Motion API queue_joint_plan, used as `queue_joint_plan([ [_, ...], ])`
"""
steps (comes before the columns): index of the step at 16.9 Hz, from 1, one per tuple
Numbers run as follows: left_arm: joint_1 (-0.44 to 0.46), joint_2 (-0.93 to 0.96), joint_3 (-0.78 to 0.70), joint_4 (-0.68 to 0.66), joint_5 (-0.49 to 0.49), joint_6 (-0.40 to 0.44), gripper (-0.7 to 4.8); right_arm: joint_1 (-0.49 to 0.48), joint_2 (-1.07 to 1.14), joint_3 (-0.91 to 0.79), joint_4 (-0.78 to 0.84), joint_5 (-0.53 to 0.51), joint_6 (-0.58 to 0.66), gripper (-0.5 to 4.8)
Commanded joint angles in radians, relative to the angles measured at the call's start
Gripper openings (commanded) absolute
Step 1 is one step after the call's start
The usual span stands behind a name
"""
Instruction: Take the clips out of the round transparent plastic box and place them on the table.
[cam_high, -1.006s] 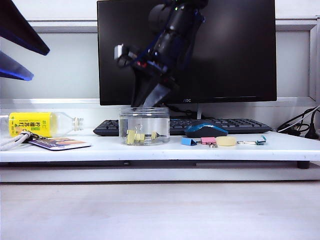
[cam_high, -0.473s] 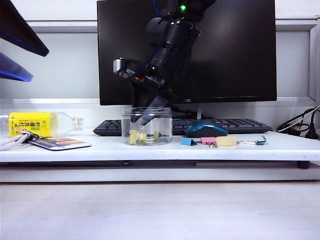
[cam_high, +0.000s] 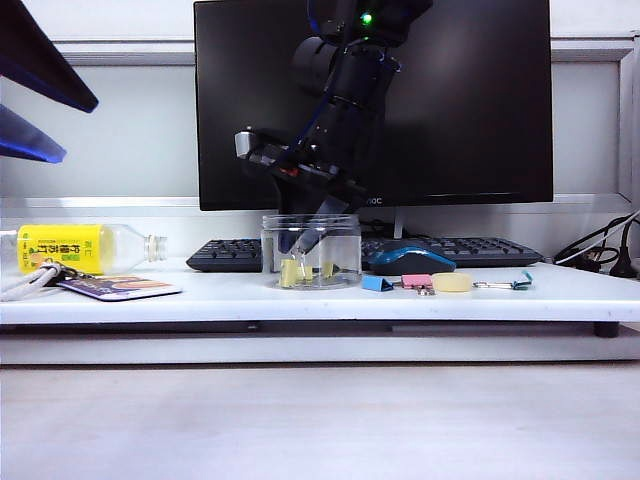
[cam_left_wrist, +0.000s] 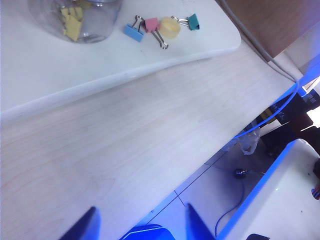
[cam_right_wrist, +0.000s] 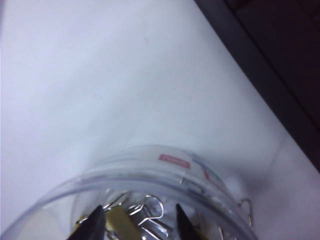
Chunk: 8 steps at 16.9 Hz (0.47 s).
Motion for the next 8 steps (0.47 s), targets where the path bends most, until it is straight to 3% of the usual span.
queue_joint_plan([
  [1, 0.0, -0.001, 0.006, 0.014, 0.004, 0.005, 2.29, 0.002, -0.005, 0.003, 0.016, 0.024, 0.004, 1.62],
  [4, 0.0, -0.001, 0.006, 0.014, 0.002, 0.005, 2.29, 0.002, -0.005, 0.003, 0.023, 0.049, 0.003, 1.09],
  [8, 0.0, -0.001, 0.006, 0.015, 0.002, 0.006, 2.29, 0.002, -0.005, 0.003, 0.024, 0.047, 0.004, 1.02],
])
